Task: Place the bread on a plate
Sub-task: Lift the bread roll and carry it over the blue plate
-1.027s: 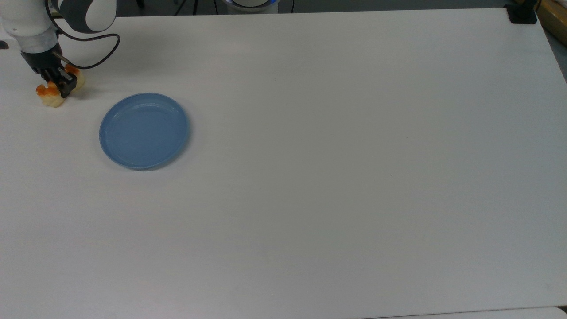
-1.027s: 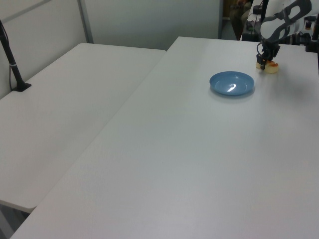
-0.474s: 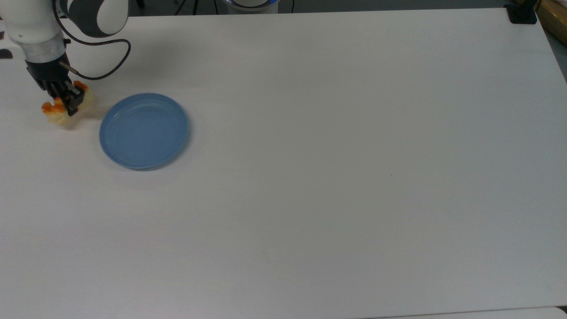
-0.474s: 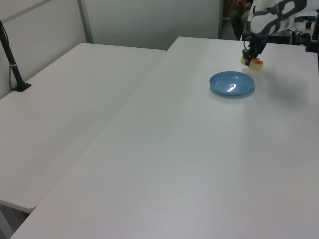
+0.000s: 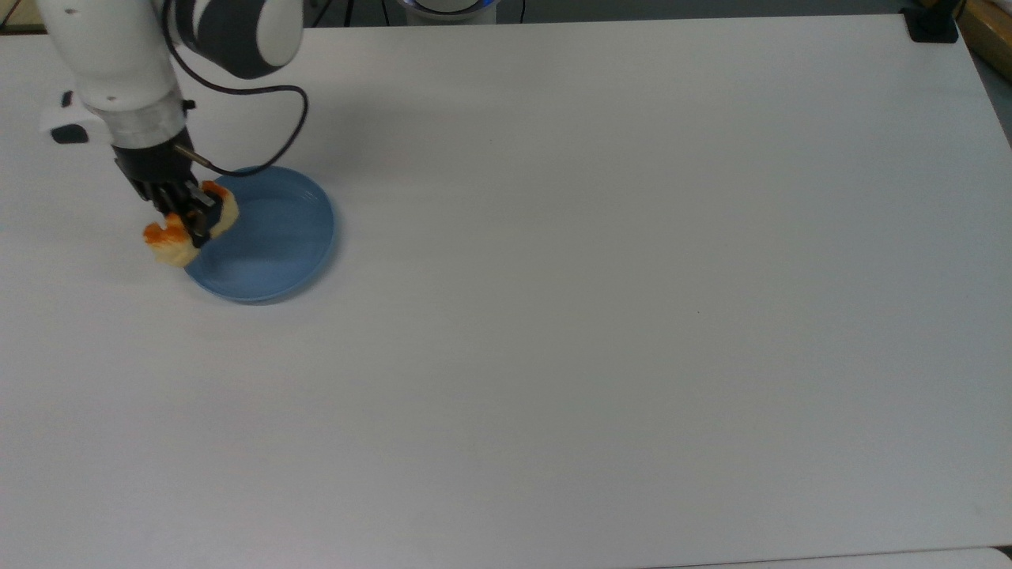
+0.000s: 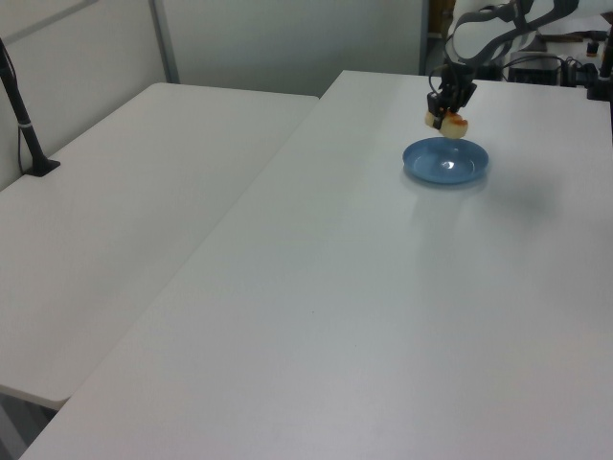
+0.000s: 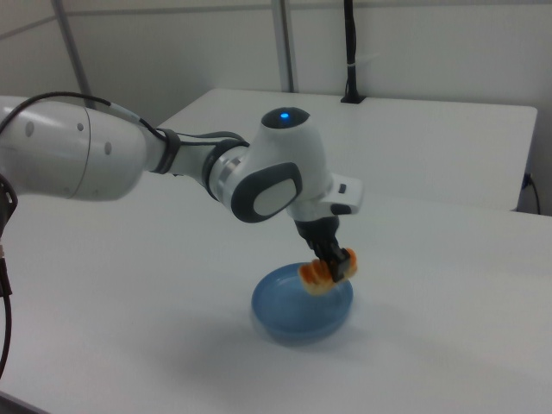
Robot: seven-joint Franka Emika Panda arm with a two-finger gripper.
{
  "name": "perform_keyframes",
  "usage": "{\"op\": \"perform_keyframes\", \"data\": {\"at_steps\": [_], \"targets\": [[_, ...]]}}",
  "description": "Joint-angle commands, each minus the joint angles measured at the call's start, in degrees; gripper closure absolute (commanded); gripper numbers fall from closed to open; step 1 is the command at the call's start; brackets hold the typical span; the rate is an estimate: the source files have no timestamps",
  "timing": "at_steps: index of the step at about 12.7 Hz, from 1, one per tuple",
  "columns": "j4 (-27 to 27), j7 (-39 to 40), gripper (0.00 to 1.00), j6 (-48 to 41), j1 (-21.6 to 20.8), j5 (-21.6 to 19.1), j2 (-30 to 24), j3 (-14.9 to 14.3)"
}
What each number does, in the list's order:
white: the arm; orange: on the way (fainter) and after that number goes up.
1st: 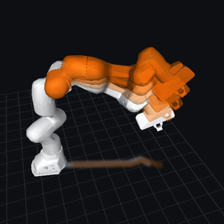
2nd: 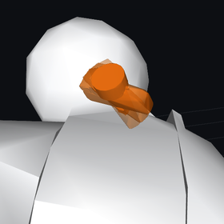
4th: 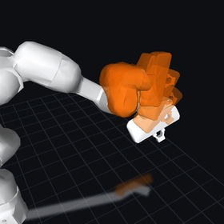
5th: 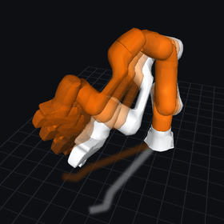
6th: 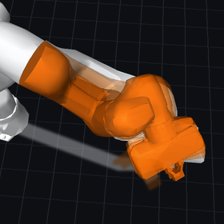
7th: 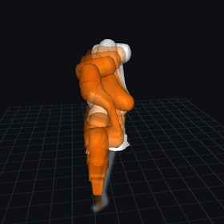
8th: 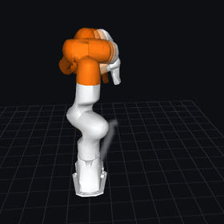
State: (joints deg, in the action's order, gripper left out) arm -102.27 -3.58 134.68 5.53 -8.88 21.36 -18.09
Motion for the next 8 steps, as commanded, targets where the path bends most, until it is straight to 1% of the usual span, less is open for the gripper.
{"op": "perform_keyframes", "data": {"at_steps": [1,4,5,6,7,8], "targets": [[-0.7,-2.5,0.61,-2.5,-2.3,-0.3,-1.1,1.2],[-2.1,-2.2,0.60,-3.9,-3.6,0.4,-0.9,1.2],[-2.1,-2.3,0.56,-3.9,-3.5,0.8,-0.6,1.2],[-2.1,-2.2,0.51,-3.9,-3.4,1.1,-0.4,1.2],[-2.2,-2.2,0.43,-3.9,-3.4,1.4,-0.4,1.2],[-2.8,-2.5,0.29,-3.9,-3.4,2.1,-0.4,1.2]]}}
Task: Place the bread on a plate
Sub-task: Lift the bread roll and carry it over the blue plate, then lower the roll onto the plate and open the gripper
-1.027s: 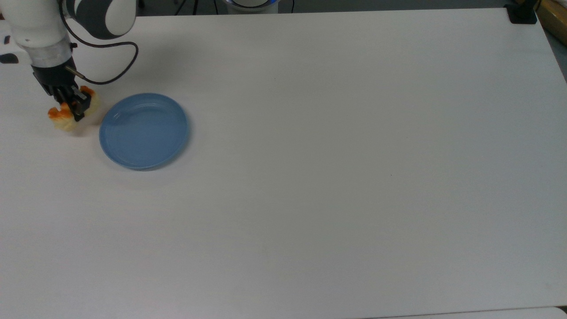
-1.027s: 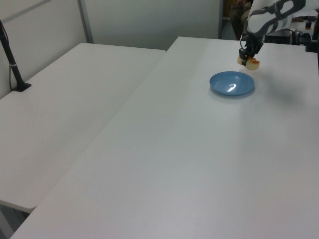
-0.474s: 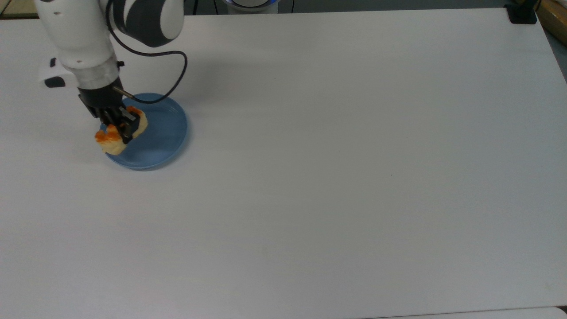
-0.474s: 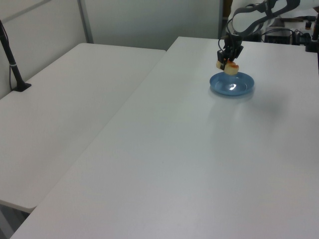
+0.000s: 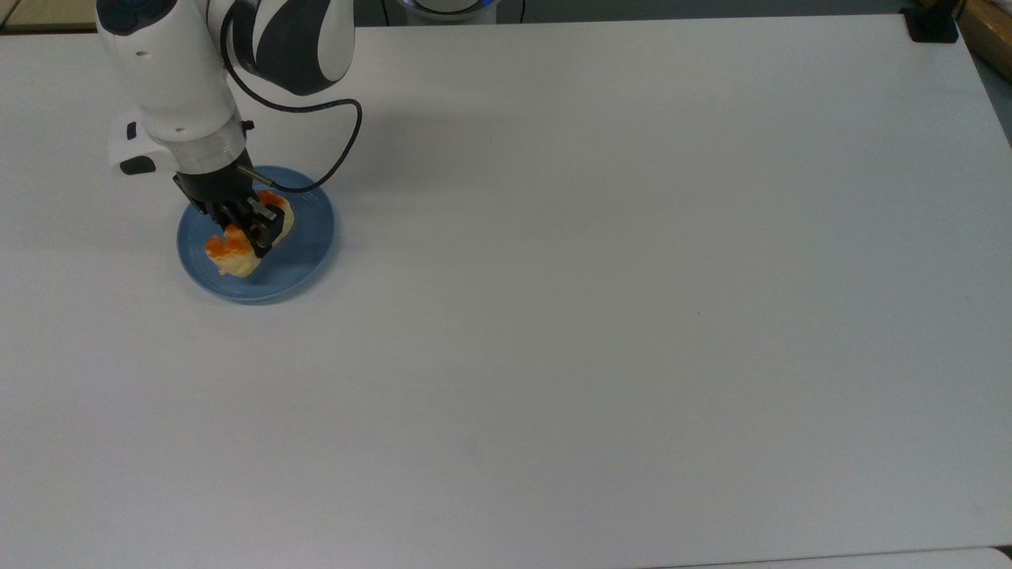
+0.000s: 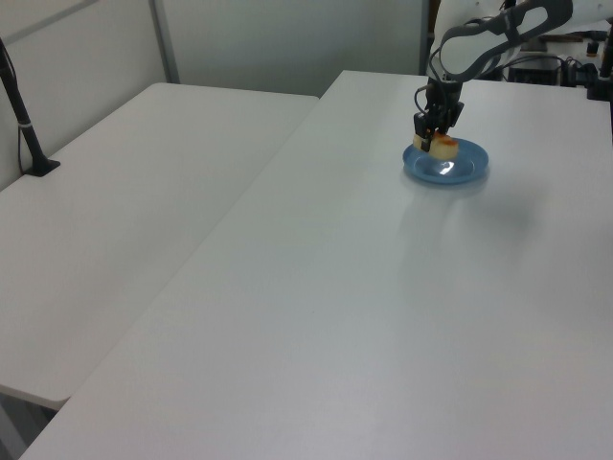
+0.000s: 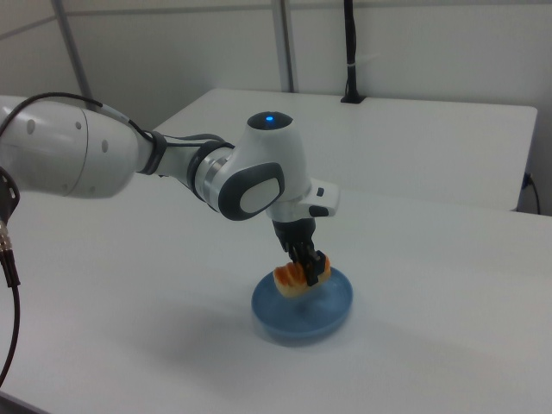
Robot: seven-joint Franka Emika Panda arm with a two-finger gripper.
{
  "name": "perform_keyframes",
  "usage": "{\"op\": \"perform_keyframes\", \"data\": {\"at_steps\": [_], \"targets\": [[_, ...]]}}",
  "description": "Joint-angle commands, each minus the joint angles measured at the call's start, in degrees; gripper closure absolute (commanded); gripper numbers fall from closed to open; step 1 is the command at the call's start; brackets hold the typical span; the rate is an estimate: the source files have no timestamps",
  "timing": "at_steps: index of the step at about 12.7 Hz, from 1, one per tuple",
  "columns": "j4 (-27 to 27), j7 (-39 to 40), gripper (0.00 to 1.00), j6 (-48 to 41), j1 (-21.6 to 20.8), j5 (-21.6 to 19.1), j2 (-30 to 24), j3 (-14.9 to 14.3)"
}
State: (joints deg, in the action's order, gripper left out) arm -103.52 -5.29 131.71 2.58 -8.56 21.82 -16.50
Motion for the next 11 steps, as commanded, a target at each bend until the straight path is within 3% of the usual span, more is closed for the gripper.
{"op": "perform_keyframes", "data": {"at_steps": [1,3,8,11], "targets": [[-1.9,-0.8,0.17,-0.9,-0.5,2.2,-0.9,-0.4],[-2.2,-0.8,0.00,-0.9,-0.5,2.4,-0.9,-0.4],[-1.5,-1.9,0.00,-5.4,-0.7,2.4,-3.3,-0.3],[-1.4,-2.7,0.00,-11.2,-0.3,3.2,-9.3,2.9]]}}
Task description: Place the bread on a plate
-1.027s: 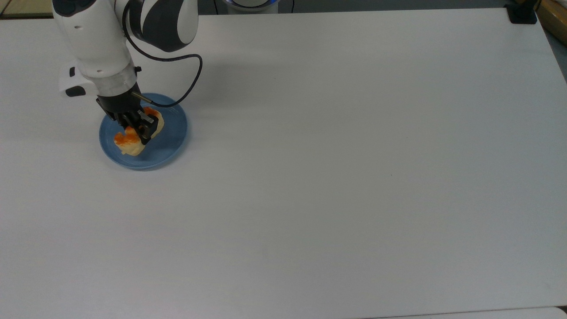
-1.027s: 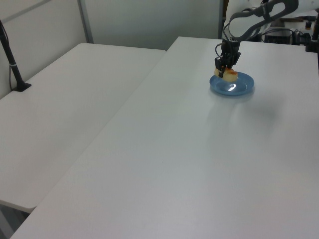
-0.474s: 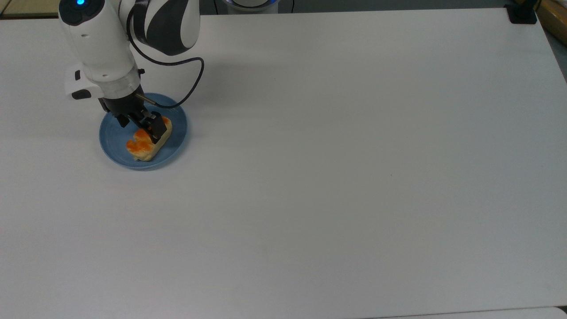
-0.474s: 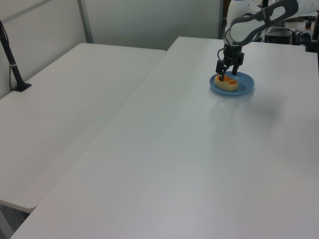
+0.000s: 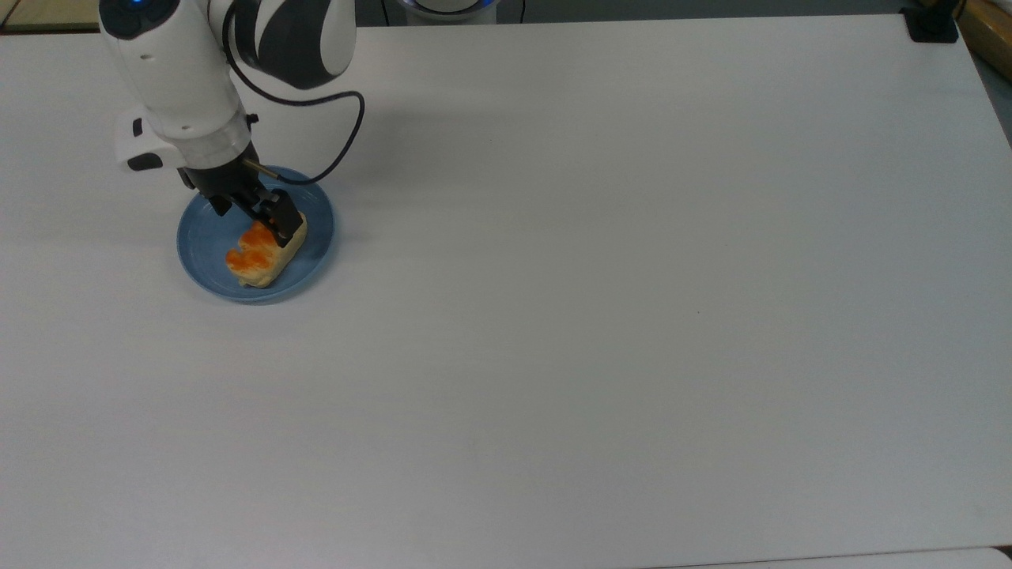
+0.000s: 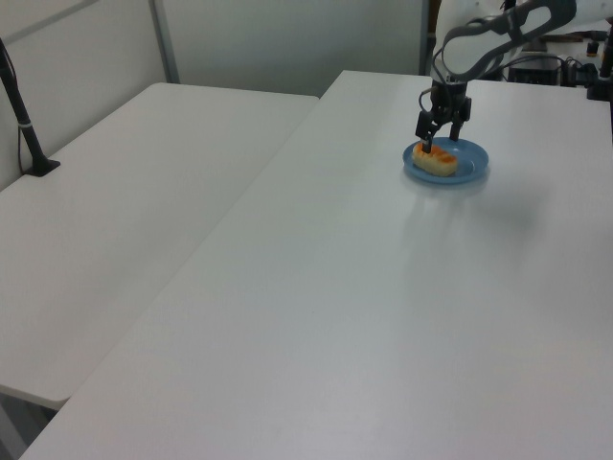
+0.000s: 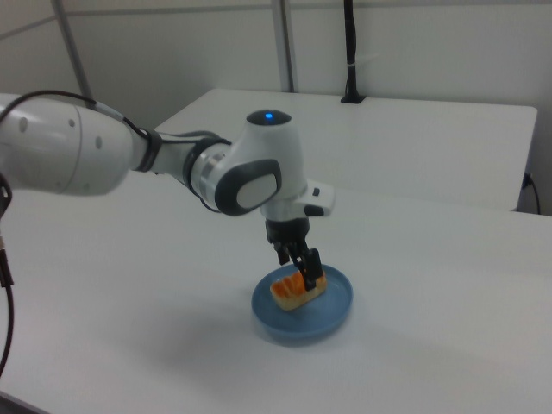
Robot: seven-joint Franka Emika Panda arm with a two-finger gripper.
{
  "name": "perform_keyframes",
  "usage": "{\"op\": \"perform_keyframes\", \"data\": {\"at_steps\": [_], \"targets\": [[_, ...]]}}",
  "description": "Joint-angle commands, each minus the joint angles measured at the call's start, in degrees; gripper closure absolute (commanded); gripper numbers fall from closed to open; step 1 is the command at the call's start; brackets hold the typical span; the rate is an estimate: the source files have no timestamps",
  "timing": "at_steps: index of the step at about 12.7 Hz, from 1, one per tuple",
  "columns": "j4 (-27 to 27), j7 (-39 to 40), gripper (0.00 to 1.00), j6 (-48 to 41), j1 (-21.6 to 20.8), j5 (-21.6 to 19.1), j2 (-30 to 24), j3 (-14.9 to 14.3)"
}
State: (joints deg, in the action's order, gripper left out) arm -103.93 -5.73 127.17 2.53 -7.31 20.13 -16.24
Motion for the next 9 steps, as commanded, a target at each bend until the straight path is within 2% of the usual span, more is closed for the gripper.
{"op": "perform_keyframes", "data": {"at_steps": [1,3,5,7,9], "targets": [[-1.0,-2.4,0.00,-9.5,-0.1,3.3,-9.7,4.3],[-0.9,-2.5,0.00,-15.1,0.0,7.1,-13.6,9.8],[0.2,-3.1,0.00,-19.4,0.1,7.8,-16.2,13.8],[2.6,-3.1,0.00,-24.6,0.0,7.9,-17.5,16.6],[4.1,-3.2,0.00,-25.2,0.0,7.8,-17.9,18.1]]}}
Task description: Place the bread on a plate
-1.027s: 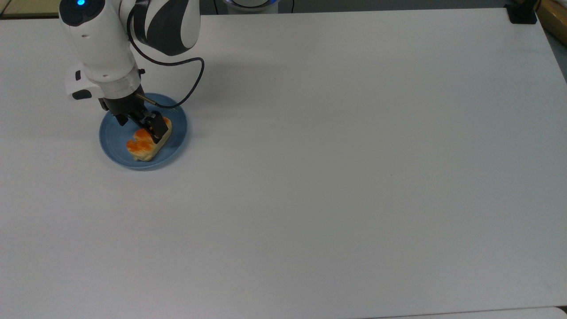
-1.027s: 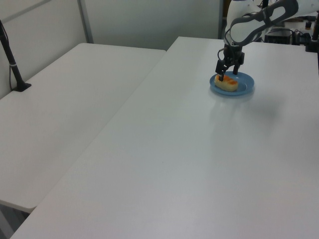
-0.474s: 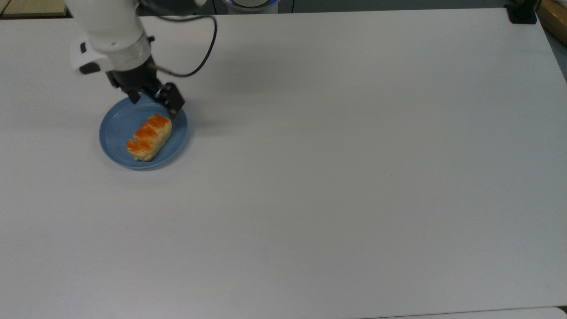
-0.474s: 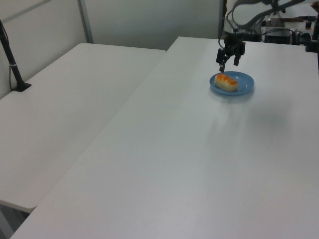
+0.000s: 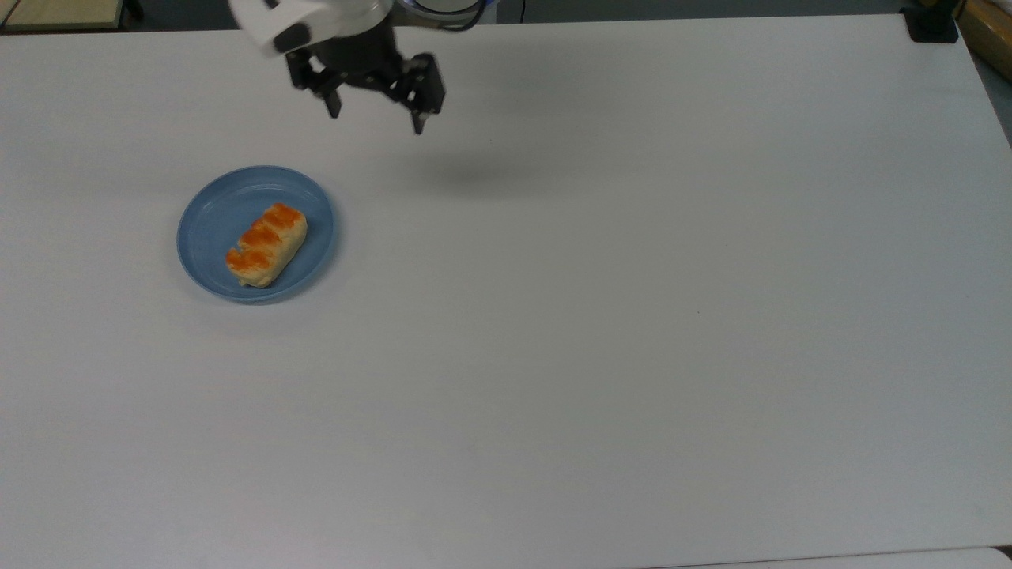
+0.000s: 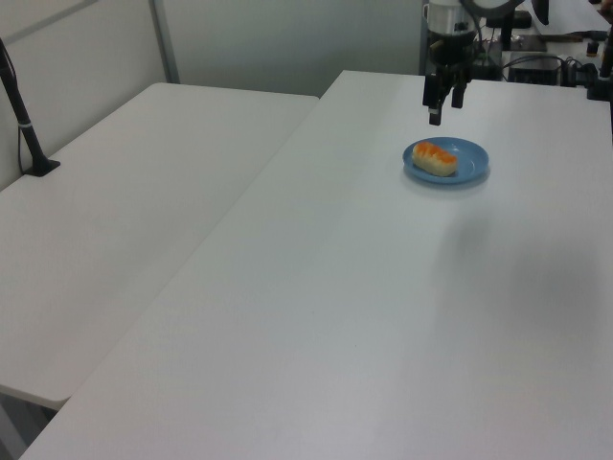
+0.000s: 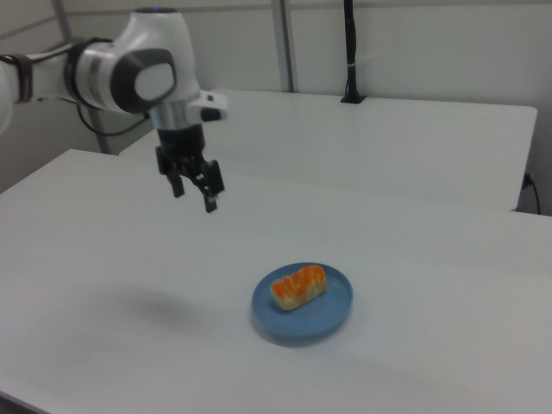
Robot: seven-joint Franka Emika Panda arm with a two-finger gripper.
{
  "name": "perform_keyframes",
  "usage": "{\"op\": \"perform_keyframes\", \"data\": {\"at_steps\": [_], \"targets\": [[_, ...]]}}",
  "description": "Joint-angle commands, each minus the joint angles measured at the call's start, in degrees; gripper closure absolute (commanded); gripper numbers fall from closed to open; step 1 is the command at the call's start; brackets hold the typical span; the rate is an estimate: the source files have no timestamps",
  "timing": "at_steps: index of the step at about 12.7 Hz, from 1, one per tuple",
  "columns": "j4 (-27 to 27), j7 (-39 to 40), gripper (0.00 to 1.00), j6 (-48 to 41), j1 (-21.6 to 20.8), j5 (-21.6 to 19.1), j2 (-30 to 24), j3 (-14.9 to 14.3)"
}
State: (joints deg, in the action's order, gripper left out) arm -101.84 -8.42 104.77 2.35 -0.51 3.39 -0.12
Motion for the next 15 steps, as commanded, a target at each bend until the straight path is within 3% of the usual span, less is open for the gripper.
{"op": "perform_keyframes", "data": {"at_steps": [1,4,15], "targets": [[3.9,-0.5,0.00,-3.4,0.2,1.0,-1.4,2.3],[7.7,-0.8,0.00,-7.0,0.0,0.7,-1.4,2.8],[5.9,-3.6,0.00,-6.2,-0.5,1.3,-2.1,4.8]]}}
